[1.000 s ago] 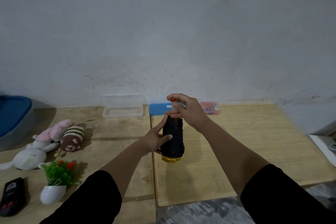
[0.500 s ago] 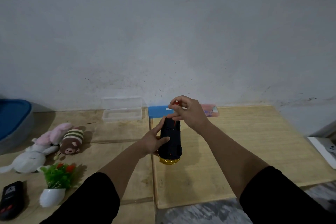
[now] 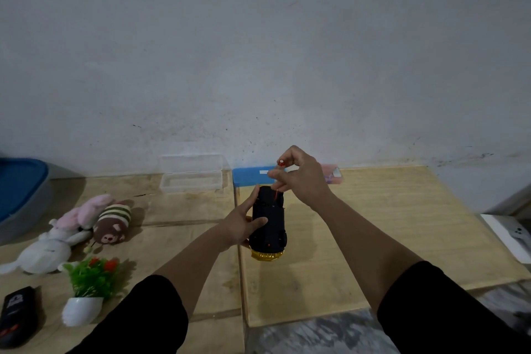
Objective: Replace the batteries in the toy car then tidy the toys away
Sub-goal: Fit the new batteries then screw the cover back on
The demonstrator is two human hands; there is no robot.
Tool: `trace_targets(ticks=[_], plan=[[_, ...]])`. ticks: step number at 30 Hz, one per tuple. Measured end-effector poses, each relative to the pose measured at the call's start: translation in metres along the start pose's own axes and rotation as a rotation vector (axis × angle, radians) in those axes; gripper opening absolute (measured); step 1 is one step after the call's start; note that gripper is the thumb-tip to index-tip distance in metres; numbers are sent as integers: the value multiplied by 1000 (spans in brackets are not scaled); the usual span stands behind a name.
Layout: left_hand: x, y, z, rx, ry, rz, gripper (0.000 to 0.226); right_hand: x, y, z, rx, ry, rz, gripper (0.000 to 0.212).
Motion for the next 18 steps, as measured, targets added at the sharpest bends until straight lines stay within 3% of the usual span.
trace_targets(ticks=[3,7,13,18], plan=[[2,0,0,5,-4,-13,81,1,0,-3,-20,-13,-19,17],[7,2,3,3,4,-5,80,2,4,-6,-129,-70,-2,42],[7,7,0,-26,32,-10,82,1,1,-5,-66,-23,-5,12],[8,6,1,-8,4,-17,80,6,-3,-8,-3,-28,-14,22]])
Point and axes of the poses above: each hand's wrist, its own z-axis towards the middle knuckle, its own y-axis out of the palm, x = y × z, the point moved 2 cm from there along z, towards the middle knuckle, and after that the axes turned 8 degrees about y, right-handed, at the moved point
